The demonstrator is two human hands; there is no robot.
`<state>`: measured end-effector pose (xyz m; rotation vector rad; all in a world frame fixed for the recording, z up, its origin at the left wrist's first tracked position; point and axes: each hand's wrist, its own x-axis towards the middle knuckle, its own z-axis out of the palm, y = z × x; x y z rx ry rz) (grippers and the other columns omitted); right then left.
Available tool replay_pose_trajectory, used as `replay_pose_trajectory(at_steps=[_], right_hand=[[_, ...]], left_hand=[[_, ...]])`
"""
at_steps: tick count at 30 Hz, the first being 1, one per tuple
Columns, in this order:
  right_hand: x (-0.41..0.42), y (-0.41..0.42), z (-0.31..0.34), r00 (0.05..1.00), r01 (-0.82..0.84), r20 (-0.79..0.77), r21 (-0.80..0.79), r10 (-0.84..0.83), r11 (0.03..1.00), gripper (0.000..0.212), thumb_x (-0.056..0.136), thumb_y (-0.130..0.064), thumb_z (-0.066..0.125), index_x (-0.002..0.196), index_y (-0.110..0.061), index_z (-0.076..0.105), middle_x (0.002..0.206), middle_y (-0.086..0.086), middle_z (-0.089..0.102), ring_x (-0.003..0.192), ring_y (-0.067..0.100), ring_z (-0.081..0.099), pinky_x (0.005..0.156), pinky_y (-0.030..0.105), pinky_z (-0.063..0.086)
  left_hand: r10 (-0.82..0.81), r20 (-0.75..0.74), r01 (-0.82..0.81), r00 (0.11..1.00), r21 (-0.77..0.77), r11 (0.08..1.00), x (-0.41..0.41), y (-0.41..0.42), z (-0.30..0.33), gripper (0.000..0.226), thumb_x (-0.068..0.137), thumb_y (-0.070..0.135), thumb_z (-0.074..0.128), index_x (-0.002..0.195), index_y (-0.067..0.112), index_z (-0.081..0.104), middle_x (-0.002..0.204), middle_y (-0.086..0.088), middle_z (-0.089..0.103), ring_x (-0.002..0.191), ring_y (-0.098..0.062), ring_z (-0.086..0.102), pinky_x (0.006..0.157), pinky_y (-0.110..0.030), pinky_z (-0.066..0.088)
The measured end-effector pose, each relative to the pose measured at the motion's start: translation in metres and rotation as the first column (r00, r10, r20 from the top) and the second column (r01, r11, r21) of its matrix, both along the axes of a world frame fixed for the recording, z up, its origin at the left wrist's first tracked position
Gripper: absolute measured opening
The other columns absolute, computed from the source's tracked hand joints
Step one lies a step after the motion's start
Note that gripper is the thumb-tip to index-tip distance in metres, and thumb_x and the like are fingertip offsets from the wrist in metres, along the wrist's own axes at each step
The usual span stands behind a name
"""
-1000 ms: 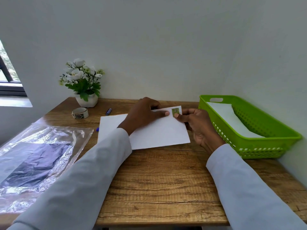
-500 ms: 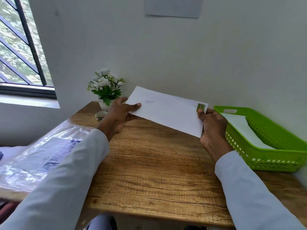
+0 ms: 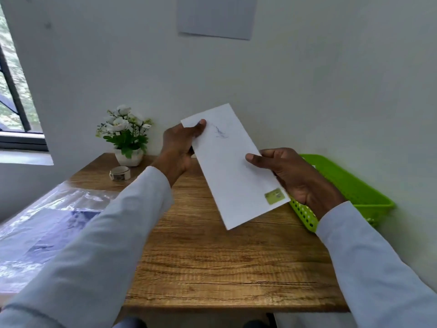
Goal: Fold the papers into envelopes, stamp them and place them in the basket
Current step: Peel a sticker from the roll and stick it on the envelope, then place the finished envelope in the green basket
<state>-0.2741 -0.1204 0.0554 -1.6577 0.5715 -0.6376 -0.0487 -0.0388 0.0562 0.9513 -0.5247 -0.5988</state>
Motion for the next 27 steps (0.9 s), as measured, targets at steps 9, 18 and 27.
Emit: replay_pose_trajectory(at_steps=[9, 18, 27], right_hand=[[-0.089, -0.058, 0.029, 0.945, 0.327, -0.009, -0.003, -0.327, 0.945, 0.028, 0.083, -0.007, 0.073, 0.109, 0.004, 0.071, 0.094, 0.018, 0.076, 0.072, 0.026, 0.074, 0.061, 0.030, 0.059], [-0.130, -0.134, 0.035, 0.709, 0.362, -0.404, -0.494, -0.577, 0.791, 0.032, 0.080, -0.011, 0.080, 0.097, 0.013, 0.070, 0.097, 0.027, 0.070, 0.081, 0.030, 0.062, 0.078, 0.044, 0.053], [-0.100, -0.160, 0.002, 0.449, 0.253, -0.487, -0.735, -0.749, 0.630, 0.024, 0.076, -0.019, 0.076, 0.089, -0.006, 0.061, 0.099, 0.016, 0.064, 0.098, 0.034, 0.063, 0.067, 0.028, 0.040]], left_hand=[[-0.309, 0.082, 0.285, 0.948, 0.223, 0.932, -0.094, -0.063, 0.014, 0.021, 0.085, 0.001, 0.070, 0.102, -0.008, 0.065, 0.096, -0.018, 0.072, 0.075, -0.021, 0.072, 0.060, -0.024, 0.059], [-0.317, 0.363, 0.139, 0.876, 0.440, 0.887, -0.155, -0.144, 0.006, 0.018, 0.073, -0.012, 0.073, 0.088, -0.009, 0.063, 0.076, -0.021, 0.069, 0.051, -0.022, 0.067, 0.054, -0.031, 0.060], [-0.380, 0.842, -0.442, 0.383, 0.528, 0.725, -0.163, -0.165, -0.018, 0.024, 0.072, 0.016, 0.066, 0.090, 0.014, 0.049, 0.093, -0.003, 0.058, 0.100, -0.029, 0.057, 0.092, -0.039, 0.038]])
